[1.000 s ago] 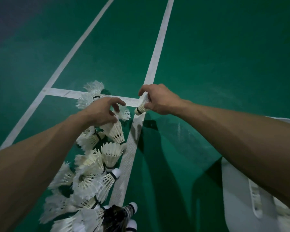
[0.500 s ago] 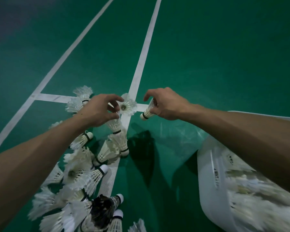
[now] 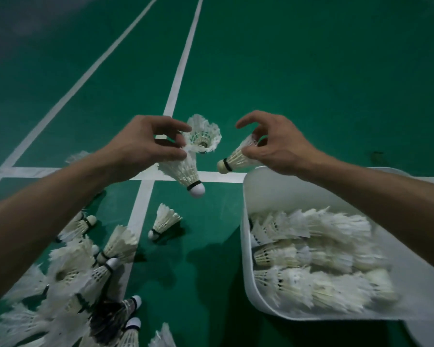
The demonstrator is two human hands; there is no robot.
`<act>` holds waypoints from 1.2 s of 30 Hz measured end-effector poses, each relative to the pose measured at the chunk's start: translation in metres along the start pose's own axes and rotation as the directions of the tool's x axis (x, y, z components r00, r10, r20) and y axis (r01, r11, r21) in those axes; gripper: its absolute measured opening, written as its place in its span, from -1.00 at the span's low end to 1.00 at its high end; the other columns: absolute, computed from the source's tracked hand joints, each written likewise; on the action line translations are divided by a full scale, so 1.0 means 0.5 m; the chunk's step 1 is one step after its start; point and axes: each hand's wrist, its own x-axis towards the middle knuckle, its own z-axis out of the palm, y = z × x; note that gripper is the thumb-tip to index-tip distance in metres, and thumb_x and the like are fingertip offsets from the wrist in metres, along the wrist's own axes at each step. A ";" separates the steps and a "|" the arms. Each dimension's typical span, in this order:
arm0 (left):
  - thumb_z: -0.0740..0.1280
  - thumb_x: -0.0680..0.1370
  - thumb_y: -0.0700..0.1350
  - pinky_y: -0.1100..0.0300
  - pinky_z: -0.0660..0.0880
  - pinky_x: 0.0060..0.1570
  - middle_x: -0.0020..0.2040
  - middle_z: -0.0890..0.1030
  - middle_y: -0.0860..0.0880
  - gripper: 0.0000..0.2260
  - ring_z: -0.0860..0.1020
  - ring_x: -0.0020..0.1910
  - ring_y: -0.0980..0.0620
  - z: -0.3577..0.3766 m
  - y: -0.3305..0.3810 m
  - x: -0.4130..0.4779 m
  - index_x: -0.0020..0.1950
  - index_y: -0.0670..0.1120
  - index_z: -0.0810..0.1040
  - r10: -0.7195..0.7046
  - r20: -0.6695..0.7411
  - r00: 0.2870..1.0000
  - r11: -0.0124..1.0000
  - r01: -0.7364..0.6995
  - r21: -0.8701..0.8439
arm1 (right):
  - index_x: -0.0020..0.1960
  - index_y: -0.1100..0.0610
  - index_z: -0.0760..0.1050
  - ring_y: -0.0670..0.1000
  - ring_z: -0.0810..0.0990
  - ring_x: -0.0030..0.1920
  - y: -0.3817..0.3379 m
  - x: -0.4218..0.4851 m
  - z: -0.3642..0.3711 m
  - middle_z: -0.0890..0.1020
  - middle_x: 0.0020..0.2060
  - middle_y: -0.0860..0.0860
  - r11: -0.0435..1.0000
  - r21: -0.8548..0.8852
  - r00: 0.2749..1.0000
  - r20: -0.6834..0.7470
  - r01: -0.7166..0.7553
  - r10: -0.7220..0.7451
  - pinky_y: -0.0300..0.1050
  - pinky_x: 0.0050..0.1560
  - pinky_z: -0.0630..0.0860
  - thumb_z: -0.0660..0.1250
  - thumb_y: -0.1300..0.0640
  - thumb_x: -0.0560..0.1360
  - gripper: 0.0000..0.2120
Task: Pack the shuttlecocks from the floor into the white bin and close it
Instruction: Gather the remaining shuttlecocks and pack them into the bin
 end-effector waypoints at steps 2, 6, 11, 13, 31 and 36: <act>0.44 0.36 -0.38 0.18 0.59 -0.04 -0.16 0.58 -0.04 -0.63 0.59 -0.17 0.06 0.030 0.031 0.005 0.11 -0.09 0.60 0.023 0.045 0.999 0.998 -0.020 -0.052 | 0.25 -0.16 0.44 -0.01 0.55 -0.23 0.018 -0.022 -0.035 0.54 -0.18 -0.02 0.999 0.033 0.999 -0.046 -0.012 0.014 -0.16 -0.10 0.49 0.38 0.21 0.40 -0.52; 0.44 0.36 -0.40 0.18 0.58 -0.08 -0.18 0.58 -0.04 -0.62 0.61 -0.19 0.05 0.098 0.078 0.017 0.12 -0.10 0.61 0.075 0.137 0.988 0.992 -0.061 -0.107 | 0.33 -0.31 0.33 0.02 0.61 -0.17 0.042 -0.069 -0.087 0.51 -0.10 -0.05 0.999 0.040 1.000 0.010 -0.013 0.012 -0.18 -0.11 0.56 0.39 0.19 0.47 -0.42; 0.44 0.37 -0.41 0.16 0.57 -0.02 -0.20 0.57 -0.06 -0.66 0.59 -0.16 0.02 0.187 0.112 0.031 0.09 -0.14 0.61 0.081 0.260 0.962 0.995 -0.062 -0.080 | 0.31 -0.18 0.43 -0.11 0.57 -0.25 0.064 -0.119 -0.102 0.52 -0.09 -0.09 0.999 0.037 0.997 0.075 -0.015 0.012 -0.25 -0.10 0.54 0.38 0.18 0.48 -0.54; 0.44 0.37 -0.41 0.12 0.57 0.01 -0.18 0.59 -0.06 -0.69 0.60 -0.16 0.01 0.211 0.117 0.036 0.05 -0.13 0.61 0.061 0.280 0.958 0.997 -0.047 -0.058 | 0.29 -0.15 0.44 -0.09 0.59 -0.22 0.074 -0.133 -0.104 0.53 -0.11 -0.09 0.999 0.028 0.997 0.076 -0.027 0.025 -0.24 -0.07 0.54 0.39 0.17 0.47 -0.56; 0.38 0.48 -0.31 0.18 0.56 -0.09 -0.11 0.61 -0.06 -0.61 0.62 -0.18 0.05 0.350 0.120 0.057 0.23 0.03 0.52 0.051 0.420 0.906 0.983 -0.119 0.137 | 0.13 -0.06 0.54 -0.13 0.59 -0.18 0.196 -0.229 -0.159 0.55 -0.12 -0.15 0.963 -0.084 0.966 -0.028 -0.258 0.256 -0.19 -0.08 0.51 0.38 0.11 0.50 -0.78; 0.34 0.47 -0.32 0.15 0.56 -0.12 -0.03 0.59 -0.07 -0.42 0.57 -0.19 0.07 0.408 0.136 0.078 0.38 0.16 0.35 -0.027 0.626 0.780 0.930 -0.210 0.302 | 0.12 -0.05 0.56 -0.09 0.53 -0.13 0.244 -0.258 -0.177 0.57 -0.06 -0.06 0.935 -0.134 0.943 -0.096 -0.329 0.318 -0.17 -0.02 0.44 0.35 0.15 0.51 -0.79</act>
